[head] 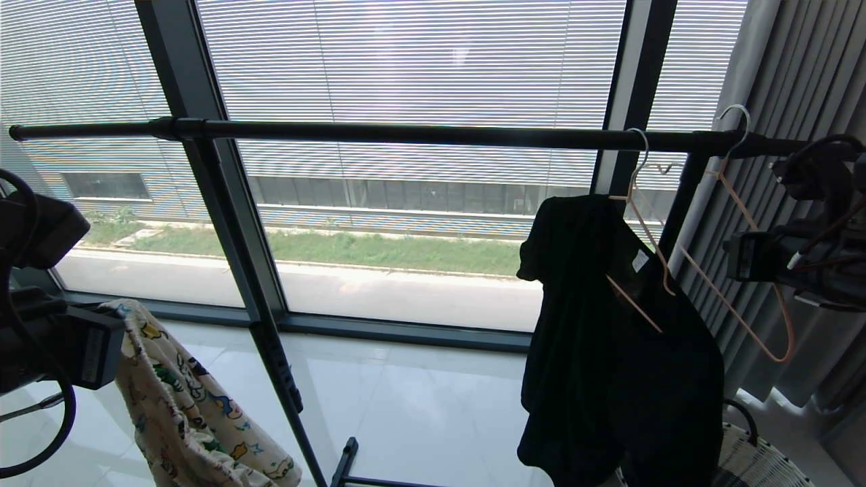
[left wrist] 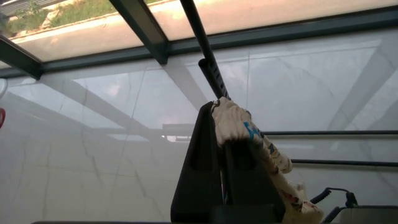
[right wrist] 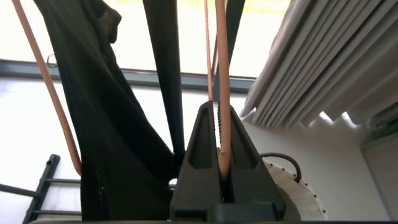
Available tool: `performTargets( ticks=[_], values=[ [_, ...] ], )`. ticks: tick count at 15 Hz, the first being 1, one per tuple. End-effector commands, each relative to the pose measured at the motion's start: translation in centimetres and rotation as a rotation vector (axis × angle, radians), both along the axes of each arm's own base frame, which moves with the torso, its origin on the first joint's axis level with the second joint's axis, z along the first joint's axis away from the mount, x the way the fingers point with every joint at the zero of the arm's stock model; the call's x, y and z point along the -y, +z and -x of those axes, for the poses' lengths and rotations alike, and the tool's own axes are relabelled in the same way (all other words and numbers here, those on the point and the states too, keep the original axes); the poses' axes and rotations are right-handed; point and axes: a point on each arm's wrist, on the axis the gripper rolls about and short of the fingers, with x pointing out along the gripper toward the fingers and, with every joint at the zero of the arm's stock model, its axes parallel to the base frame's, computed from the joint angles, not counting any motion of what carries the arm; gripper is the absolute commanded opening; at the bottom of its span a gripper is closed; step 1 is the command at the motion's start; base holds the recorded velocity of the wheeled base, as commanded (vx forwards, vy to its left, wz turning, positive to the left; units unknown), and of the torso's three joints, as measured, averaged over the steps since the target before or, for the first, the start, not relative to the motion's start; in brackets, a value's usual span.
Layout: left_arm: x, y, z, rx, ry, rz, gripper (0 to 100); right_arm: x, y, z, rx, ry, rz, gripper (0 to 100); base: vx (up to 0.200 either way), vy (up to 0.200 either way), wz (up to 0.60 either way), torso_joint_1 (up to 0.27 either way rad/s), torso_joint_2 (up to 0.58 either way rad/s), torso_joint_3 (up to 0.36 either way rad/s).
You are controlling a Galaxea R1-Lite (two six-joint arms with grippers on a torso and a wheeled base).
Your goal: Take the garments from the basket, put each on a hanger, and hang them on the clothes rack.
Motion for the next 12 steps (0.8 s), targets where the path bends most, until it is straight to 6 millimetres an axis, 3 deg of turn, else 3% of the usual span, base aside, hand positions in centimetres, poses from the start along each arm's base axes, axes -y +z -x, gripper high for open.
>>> performTargets(
  ticks=[1,4,9,12],
  values=[
    [0.0,0.2,0.5,0.018,0.000,0.001,0,0.3,-0.5,1.7,0.032,0.009,0.012,0,0.000,0.000,0.00,0.000,0.00,0.000],
    [-0.1,0.5,0.9,0.037,0.002,0.005,0,0.7,-0.7,3.5,0.082,0.012,0.013,0,0.000,0.000,0.00,0.000,0.00,0.000],
    [-0.1,0.7,1.3,0.052,0.003,0.006,0,1.5,-1.9,7.1,0.077,0.031,0.060,0,-0.200,0.000,0.00,0.006,0.00,-0.001],
    [-0.1,0.7,1.3,0.052,0.003,0.006,0,1.7,-2.2,8.1,0.085,0.045,0.085,0,-0.200,0.000,0.00,-0.001,0.00,0.004]
  ],
)
